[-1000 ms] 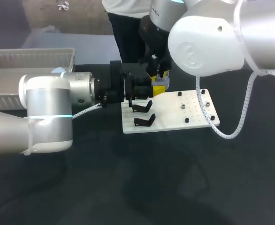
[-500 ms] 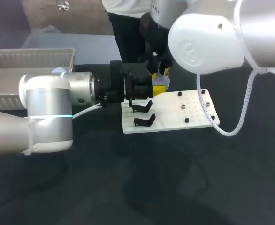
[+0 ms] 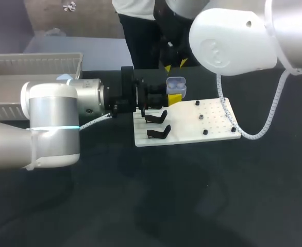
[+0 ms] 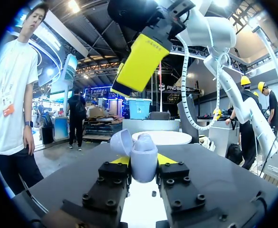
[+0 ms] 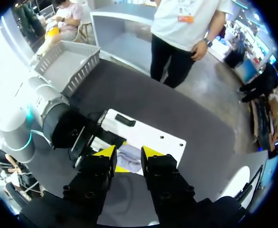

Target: Pick up each earbud case from the left stands, insert the matching earbuds, close the lid, and place the case in the box.

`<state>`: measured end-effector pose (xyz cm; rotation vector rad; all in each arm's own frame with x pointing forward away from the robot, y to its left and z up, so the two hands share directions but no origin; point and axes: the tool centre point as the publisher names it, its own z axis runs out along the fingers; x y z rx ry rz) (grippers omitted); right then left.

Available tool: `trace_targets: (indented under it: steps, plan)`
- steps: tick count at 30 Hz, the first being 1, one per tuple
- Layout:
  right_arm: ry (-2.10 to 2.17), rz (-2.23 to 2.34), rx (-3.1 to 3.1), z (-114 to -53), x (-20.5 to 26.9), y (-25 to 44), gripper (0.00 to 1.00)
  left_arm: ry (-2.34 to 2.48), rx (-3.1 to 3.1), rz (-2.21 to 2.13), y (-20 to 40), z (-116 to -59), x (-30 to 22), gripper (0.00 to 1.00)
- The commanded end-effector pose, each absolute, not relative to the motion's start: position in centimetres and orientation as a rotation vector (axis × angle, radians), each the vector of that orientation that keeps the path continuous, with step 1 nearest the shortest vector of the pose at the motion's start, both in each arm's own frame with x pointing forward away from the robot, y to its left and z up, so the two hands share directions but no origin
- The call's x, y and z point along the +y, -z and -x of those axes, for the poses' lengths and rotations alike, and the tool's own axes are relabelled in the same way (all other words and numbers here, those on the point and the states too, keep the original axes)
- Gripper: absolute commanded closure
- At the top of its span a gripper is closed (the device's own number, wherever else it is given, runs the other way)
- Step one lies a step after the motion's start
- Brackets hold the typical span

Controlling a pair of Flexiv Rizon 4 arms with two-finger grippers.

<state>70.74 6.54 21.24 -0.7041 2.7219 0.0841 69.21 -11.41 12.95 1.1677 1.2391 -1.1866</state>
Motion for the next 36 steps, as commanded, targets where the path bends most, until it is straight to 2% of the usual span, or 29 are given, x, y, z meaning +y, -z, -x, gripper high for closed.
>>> trace_targets:
  steps: [1, 12, 36]
  plan:
    - [-0.073, 0.654, 2.709, -72.4, 5.9, -20.7, 0.66, 1.181, 1.236, -1.162, -12.9, -69.0, -11.4, 1.0]
    - [-0.096, 0.55, 2.768, -75.8, 4.7, -17.8, 0.66, 1.181, 1.236, -1.162, -12.9, -69.0, -11.4, 1.0]
    - [-0.145, 0.474, 2.832, -71.4, 4.2, -16.3, 0.66, 1.181, 1.236, -1.162, -12.9, -69.0, -11.4, 1.0]
